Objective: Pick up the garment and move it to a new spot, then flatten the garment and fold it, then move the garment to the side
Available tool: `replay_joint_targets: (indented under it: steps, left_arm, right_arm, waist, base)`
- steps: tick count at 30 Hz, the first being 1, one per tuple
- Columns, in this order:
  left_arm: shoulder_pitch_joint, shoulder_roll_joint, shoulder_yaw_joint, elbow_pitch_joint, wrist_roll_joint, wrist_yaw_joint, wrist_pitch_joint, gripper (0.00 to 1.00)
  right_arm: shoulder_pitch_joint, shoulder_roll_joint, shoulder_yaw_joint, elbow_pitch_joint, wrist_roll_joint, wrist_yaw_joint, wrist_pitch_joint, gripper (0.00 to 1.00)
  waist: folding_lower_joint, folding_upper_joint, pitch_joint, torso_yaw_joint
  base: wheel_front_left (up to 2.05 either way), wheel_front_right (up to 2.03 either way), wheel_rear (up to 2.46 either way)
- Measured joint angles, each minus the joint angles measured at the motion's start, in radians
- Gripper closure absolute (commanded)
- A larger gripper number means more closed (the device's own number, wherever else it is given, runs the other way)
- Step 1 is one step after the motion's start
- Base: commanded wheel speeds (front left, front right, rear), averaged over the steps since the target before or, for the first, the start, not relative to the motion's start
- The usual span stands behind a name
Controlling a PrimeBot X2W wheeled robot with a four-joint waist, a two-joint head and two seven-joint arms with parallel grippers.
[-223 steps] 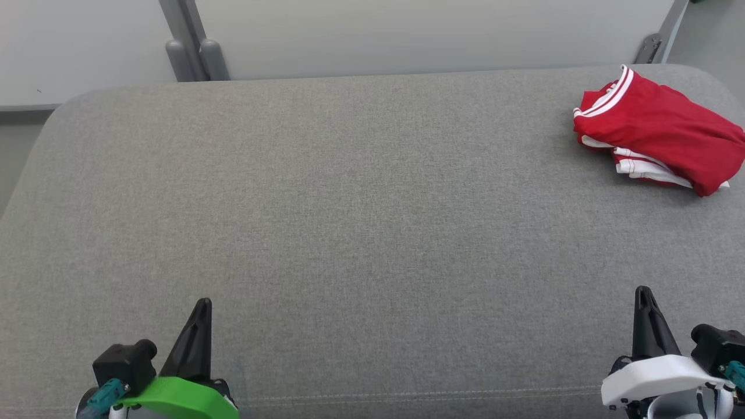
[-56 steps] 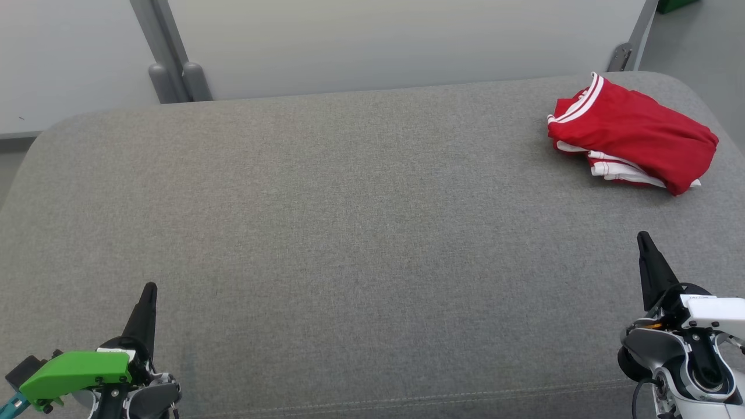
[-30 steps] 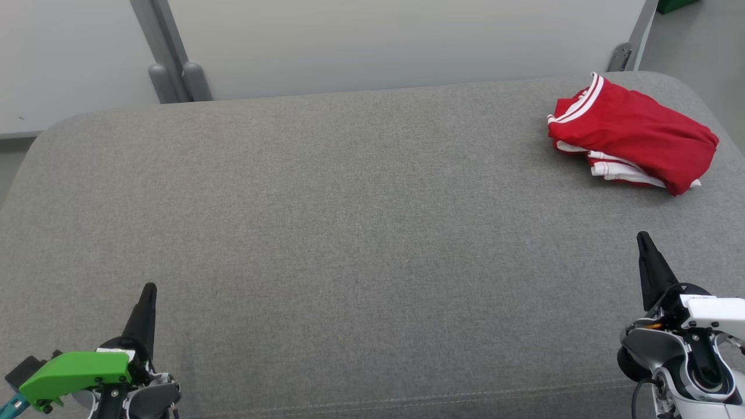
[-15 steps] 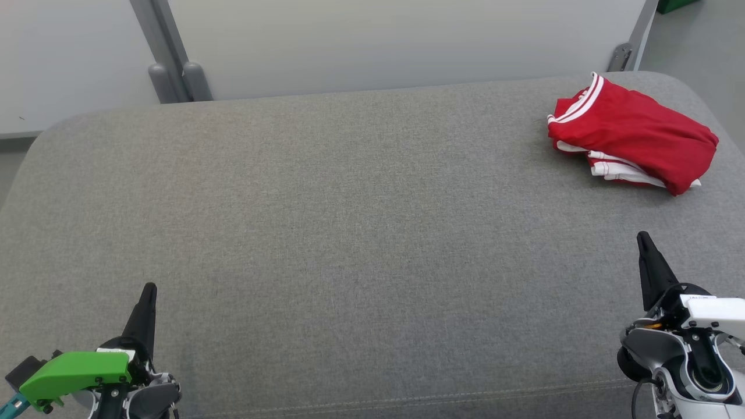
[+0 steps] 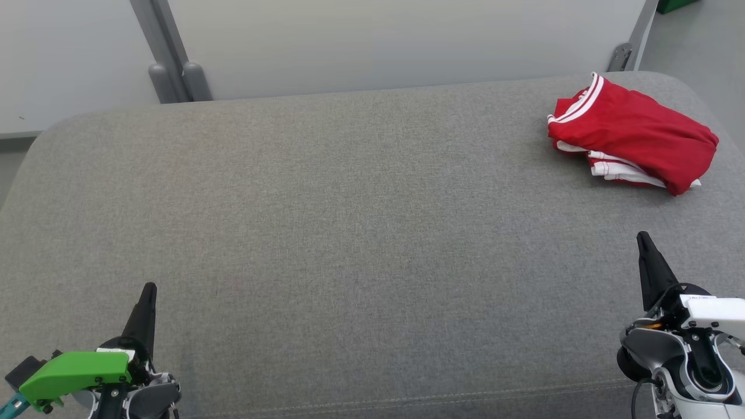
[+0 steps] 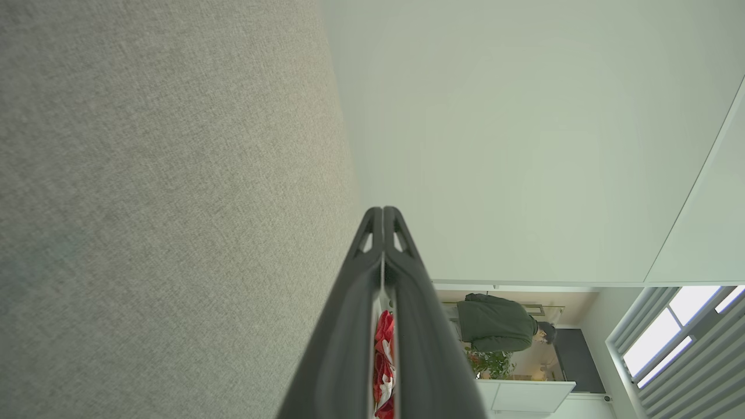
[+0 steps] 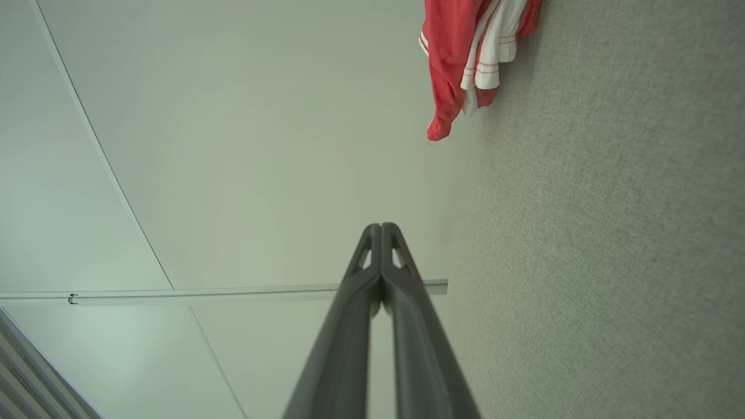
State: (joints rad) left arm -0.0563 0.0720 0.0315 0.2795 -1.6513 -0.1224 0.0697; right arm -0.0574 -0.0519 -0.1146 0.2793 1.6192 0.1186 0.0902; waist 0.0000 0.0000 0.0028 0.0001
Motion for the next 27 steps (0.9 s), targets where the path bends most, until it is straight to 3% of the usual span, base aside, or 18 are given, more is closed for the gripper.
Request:
replay_joint_targets:
  steps: [27]
  left_arm:
    - [0.000, -0.001, 0.001, -0.002, 0.000, 0.000, 0.001, 1.00]
  right_arm:
    - [0.000, 0.002, -0.001, 0.000, 0.000, 0.000, 0.000, 1.00]
  waist:
    - [0.0000, 0.0000, 0.000, 0.000]
  base:
    - [0.00, 0.00, 0.00]
